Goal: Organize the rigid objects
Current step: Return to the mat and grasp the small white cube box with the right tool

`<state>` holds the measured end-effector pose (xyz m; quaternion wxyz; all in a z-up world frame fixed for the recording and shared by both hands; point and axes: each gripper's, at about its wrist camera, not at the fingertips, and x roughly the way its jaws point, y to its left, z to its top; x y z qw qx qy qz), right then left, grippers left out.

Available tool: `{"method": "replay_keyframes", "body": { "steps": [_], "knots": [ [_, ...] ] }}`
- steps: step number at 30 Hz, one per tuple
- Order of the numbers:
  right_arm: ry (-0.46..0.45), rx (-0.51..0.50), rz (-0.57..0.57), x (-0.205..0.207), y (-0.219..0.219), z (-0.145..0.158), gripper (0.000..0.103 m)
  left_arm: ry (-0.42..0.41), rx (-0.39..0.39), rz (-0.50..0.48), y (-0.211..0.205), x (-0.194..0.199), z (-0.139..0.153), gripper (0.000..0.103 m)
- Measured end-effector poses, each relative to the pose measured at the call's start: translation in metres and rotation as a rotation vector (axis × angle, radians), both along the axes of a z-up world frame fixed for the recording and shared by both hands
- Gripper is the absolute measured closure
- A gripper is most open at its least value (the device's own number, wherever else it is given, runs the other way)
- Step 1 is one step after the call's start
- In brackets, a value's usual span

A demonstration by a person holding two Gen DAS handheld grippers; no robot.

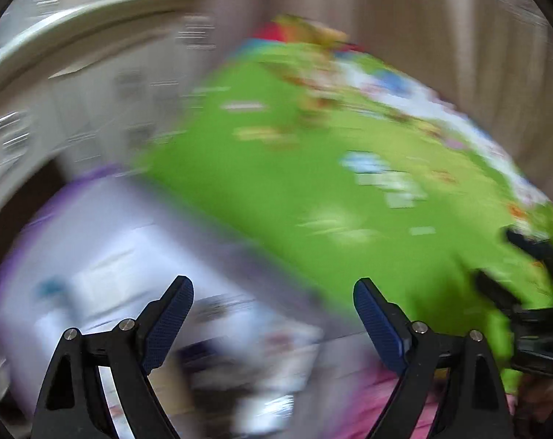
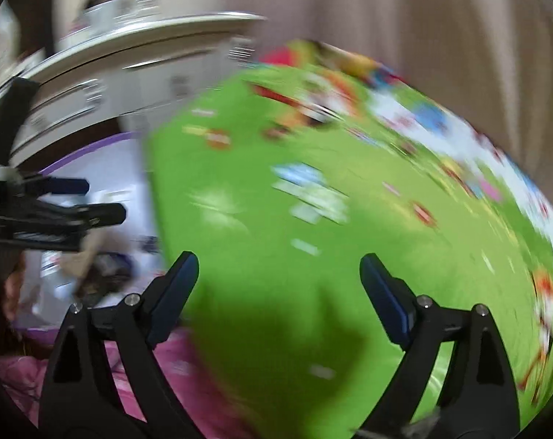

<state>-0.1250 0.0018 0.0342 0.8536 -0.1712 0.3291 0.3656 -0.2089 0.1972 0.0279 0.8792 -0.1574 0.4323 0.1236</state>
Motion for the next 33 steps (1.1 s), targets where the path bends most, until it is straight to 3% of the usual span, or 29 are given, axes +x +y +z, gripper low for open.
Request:
{"method": "replay_keyframes", "body": {
  "steps": [2,7,10,14,15,16,18,24,29,33],
  "knots": [
    [0.059,-0.008,-0.114,0.030,-0.030,-0.013,0.011,-0.015,-0.049,-0.100,-0.024,0.050,-0.004,0.012],
    [0.119,-0.052,-0.285,0.088,-0.086,-0.038,0.011,0.040,-0.073,-0.206,-0.059,0.167,-0.024,0.010],
    [0.152,-0.067,-0.368,0.128,-0.111,-0.049,0.011,0.027,0.034,-0.250,-0.073,0.217,-0.023,0.009],
    [0.200,-0.054,-0.406,0.177,-0.129,-0.056,0.007,0.038,0.236,-0.251,-0.073,0.271,-0.028,0.008],
    [0.202,-0.045,-0.409,0.187,-0.131,-0.057,0.007,0.067,0.273,-0.253,-0.071,0.282,-0.034,0.001],
    [0.200,-0.050,-0.416,0.198,-0.130,-0.057,0.006,0.050,0.267,-0.256,-0.068,0.286,-0.035,0.000],
    [0.205,-0.046,-0.413,0.222,-0.127,-0.056,0.005,0.049,0.174,-0.247,-0.055,0.293,-0.040,0.000],
    [0.212,-0.046,-0.472,0.300,-0.103,-0.061,0.000,0.010,0.126,-0.226,-0.043,0.284,-0.039,0.000],
    [0.221,-0.052,-0.460,0.351,-0.076,-0.061,0.000,0.042,0.200,-0.222,-0.056,0.288,-0.043,0.000],
    [0.208,-0.054,-0.431,0.374,-0.056,-0.061,0.000,0.041,0.178,-0.204,-0.051,0.289,-0.043,0.000]
  ]
}}
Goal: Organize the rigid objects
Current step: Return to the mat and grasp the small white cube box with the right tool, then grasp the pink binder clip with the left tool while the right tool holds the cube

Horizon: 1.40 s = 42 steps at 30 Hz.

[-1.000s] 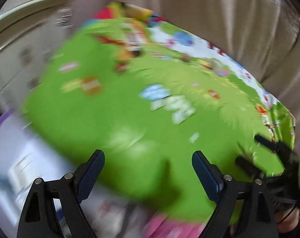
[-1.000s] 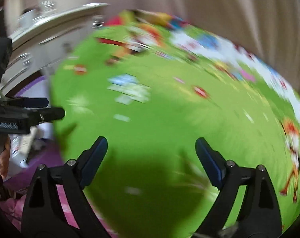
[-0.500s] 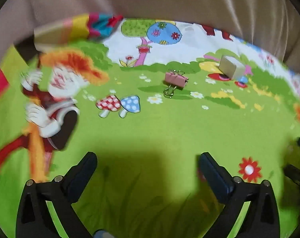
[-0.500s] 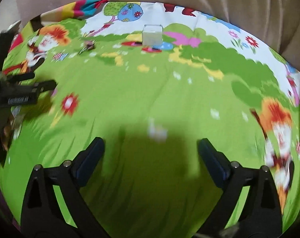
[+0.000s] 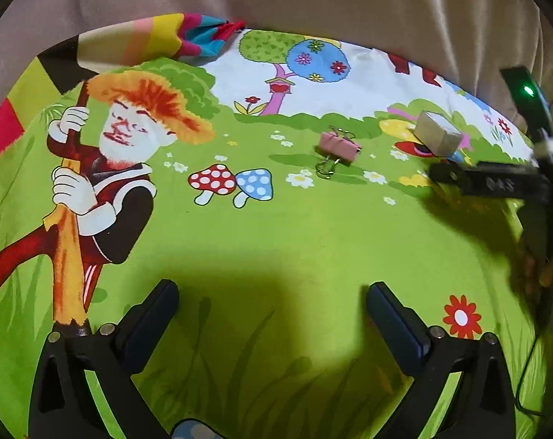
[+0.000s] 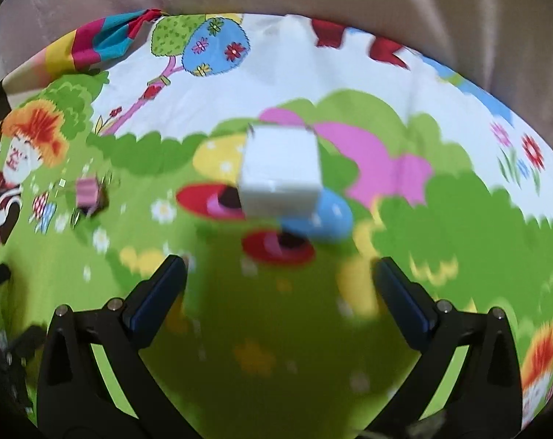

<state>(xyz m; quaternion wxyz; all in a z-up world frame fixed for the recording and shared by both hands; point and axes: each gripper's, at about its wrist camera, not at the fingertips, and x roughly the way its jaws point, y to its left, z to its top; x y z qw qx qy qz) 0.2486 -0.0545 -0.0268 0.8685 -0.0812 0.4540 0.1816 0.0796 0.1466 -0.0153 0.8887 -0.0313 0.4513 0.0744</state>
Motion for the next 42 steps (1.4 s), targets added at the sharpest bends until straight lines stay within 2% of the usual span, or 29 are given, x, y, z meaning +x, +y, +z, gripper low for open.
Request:
{"method": "replay_keyframes", "body": {
  "steps": [7,8,9,10,14,19,24,28,34,35,39,42],
  "knots": [
    [0.004,-0.002,-0.005,0.039,0.018,-0.002,0.000,-0.003,-0.002,0.057,0.006,-0.004,0.002,0.000],
    [-0.007,-0.004,0.007,0.038,0.018,-0.002,0.010,-0.003,-0.002,0.062,0.006,-0.004,0.003,0.000],
    [-0.027,0.006,0.015,0.034,0.017,0.001,0.029,-0.003,-0.002,0.064,0.007,-0.004,0.003,0.000],
    [-0.051,0.011,0.023,0.029,0.015,0.005,0.059,-0.003,-0.002,0.065,0.007,-0.004,0.003,0.000],
    [-0.048,-0.002,0.058,-0.009,-0.009,0.008,0.059,-0.004,-0.002,0.073,0.008,-0.003,0.002,0.000],
    [-0.080,-0.037,0.000,-0.061,-0.071,0.006,0.059,-0.002,0.002,0.082,0.007,-0.003,0.002,0.000],
    [-0.046,0.073,-0.088,-0.064,-0.114,0.002,0.058,0.000,0.004,0.083,0.008,-0.003,0.002,0.000],
    [-0.065,0.012,-0.097,-0.064,-0.106,0.002,0.059,0.005,0.006,0.089,0.008,-0.003,0.002,0.000],
    [-0.055,0.043,-0.101,-0.065,-0.110,0.000,0.058,0.007,0.007,0.144,0.002,-0.004,0.002,0.000],
    [-0.056,0.041,-0.101,-0.065,-0.110,0.000,0.058,0.010,0.005,0.144,-0.001,0.001,0.002,0.000],
    [-0.056,0.036,-0.104,-0.064,-0.109,0.000,0.058,0.029,0.004,0.039,-0.027,0.034,-0.004,0.000],
    [-0.057,0.035,-0.106,-0.065,-0.109,0.000,0.058,0.024,0.004,0.043,-0.041,0.067,-0.007,0.000]
  ]
}}
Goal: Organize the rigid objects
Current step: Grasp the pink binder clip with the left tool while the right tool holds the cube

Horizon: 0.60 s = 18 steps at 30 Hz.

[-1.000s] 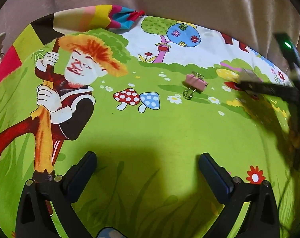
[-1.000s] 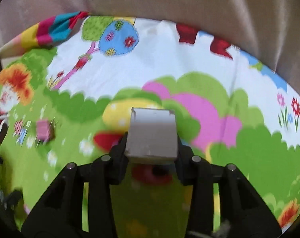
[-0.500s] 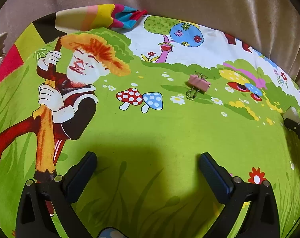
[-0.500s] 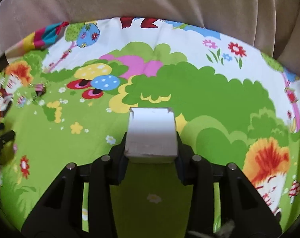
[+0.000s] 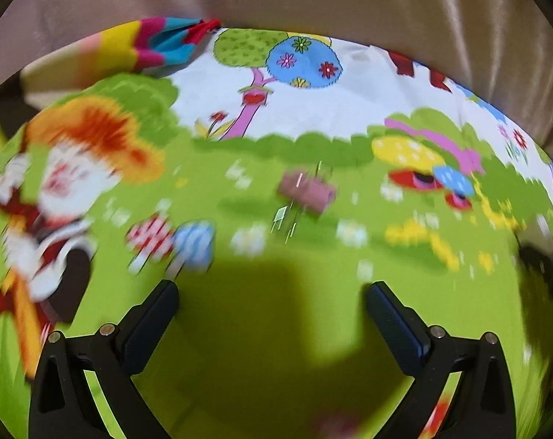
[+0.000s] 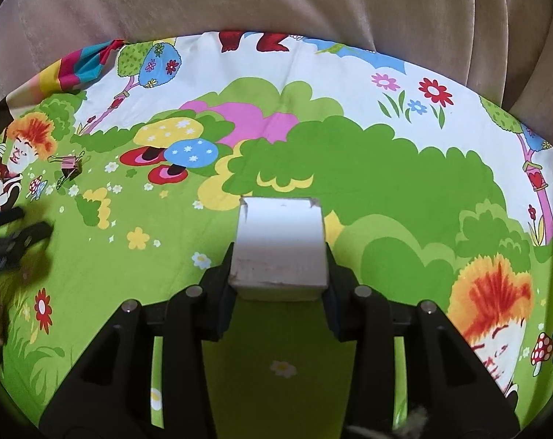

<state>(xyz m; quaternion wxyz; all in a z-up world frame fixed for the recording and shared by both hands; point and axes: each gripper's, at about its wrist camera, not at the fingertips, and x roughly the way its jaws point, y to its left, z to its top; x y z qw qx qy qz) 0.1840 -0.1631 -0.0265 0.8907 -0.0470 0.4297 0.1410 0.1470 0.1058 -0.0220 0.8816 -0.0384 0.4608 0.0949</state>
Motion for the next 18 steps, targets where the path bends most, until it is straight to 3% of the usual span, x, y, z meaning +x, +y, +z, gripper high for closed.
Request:
{"method": "replay_keyframes", "body": {
  "steps": [7,8,9,10,13,18],
  "knots": [
    [0.001,0.005,-0.001,0.001,-0.001,0.000,0.058,-0.007,0.007,0.013,-0.016,0.052,-0.003,0.002],
    [0.001,0.005,0.000,0.001,-0.001,0.000,0.058,-0.021,0.003,-0.007,-0.018,0.051,-0.001,0.019],
    [0.001,0.005,0.000,0.001,-0.001,0.000,0.058,-0.044,0.009,-0.043,-0.020,0.047,0.003,0.051],
    [0.001,0.005,0.000,0.001,-0.001,0.000,0.058,-0.056,0.022,-0.088,-0.026,0.042,0.007,0.066],
    [0.001,0.007,0.000,0.001,-0.001,0.000,0.058,-0.051,0.023,-0.169,-0.034,0.021,0.011,0.065],
    [0.001,0.007,0.000,0.001,-0.001,0.000,0.058,-0.068,0.005,-0.221,-0.034,-0.032,0.016,0.065]
  ]
}}
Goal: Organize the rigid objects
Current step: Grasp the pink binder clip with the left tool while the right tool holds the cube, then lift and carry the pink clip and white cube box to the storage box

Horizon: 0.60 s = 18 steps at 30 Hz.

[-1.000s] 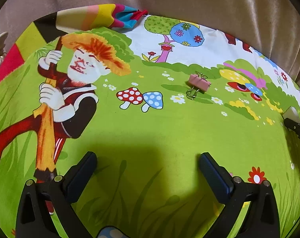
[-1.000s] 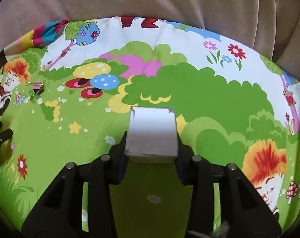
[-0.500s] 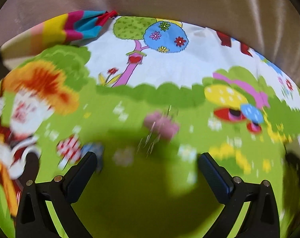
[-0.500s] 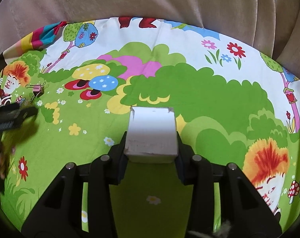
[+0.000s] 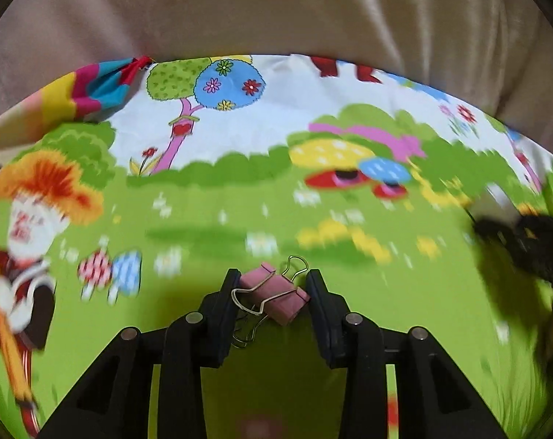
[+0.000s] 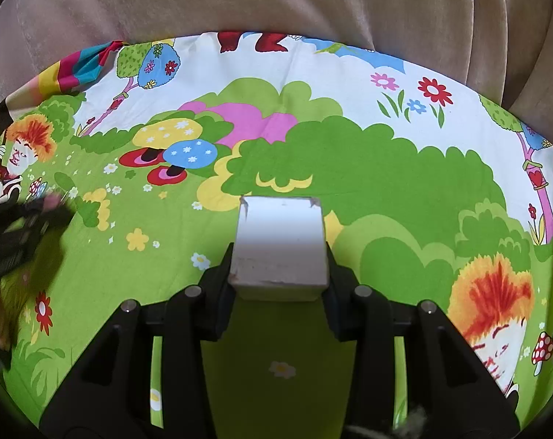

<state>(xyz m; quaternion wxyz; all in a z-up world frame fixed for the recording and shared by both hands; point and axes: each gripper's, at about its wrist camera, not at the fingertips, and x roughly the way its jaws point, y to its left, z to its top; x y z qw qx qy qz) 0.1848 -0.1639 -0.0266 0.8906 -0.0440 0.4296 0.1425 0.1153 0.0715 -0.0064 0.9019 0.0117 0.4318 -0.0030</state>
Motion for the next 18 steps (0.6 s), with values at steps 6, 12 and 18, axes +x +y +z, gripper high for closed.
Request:
{"method": "replay_keyframes", "body": {
  "steps": [6,12,18],
  "knots": [
    [-0.001,0.001,0.001,0.001,-0.001,0.000,0.058,0.003,0.021,0.023,0.002,-0.012,-0.003,0.047],
    [-0.002,-0.003,0.000,0.001,0.000,0.000,0.058,0.018,0.019,0.089,0.012,-0.007,-0.005,0.028],
    [-0.005,-0.008,0.000,0.000,0.001,0.000,0.058,0.019,-0.002,0.094,0.017,-0.007,-0.004,0.030]
  ]
}}
